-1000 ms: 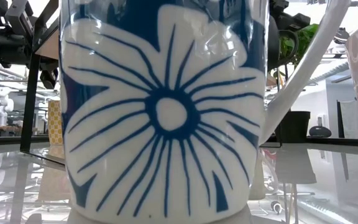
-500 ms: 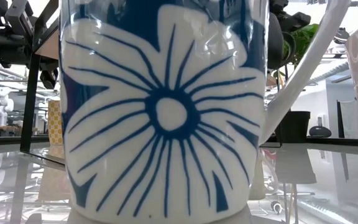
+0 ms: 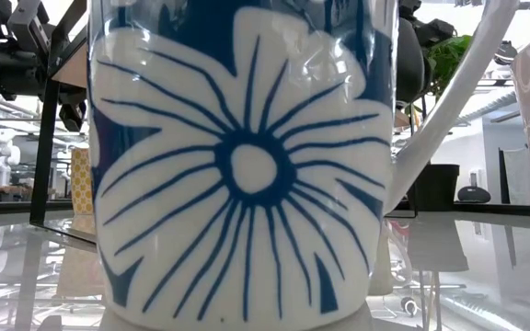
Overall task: Place coffee mugs
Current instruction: Put the right black mug on top of the shelf
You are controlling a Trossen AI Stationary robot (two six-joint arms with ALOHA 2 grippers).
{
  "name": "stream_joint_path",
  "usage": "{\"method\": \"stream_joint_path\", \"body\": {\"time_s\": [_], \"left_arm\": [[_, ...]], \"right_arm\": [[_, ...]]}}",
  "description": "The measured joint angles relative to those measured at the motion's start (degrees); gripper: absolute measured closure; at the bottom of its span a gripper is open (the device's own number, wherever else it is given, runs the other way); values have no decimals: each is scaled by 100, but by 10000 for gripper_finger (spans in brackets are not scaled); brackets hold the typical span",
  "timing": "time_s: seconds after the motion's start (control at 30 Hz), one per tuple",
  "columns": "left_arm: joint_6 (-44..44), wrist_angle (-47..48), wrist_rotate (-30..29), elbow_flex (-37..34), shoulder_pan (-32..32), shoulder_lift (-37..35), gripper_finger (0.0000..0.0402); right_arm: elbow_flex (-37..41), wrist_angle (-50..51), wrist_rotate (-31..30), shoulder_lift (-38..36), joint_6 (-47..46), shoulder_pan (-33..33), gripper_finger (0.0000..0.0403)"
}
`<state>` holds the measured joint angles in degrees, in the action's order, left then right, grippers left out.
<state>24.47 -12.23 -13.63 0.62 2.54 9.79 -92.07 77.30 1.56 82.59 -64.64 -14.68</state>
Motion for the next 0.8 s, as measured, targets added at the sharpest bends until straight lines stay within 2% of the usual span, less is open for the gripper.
{"method": "stream_joint_path", "body": {"time_s": [0.17,0.4,0.43,0.53,0.8], "left_arm": [[0,0,0,0,0,-1,400],[-15,0,0,0,1,-1,400],[-15,0,0,0,0,0,400],[-8,-2,0,0,-1,-1,400],[165,-4,0,0,1,0,400]], "right_arm": [[0,-21,126,0,178,-2,235],[9,-352,300,18,457,-2,379],[9,-467,335,24,487,-4,389],[2,-604,296,15,408,-7,390],[9,-201,300,-163,317,-4,397]]}}
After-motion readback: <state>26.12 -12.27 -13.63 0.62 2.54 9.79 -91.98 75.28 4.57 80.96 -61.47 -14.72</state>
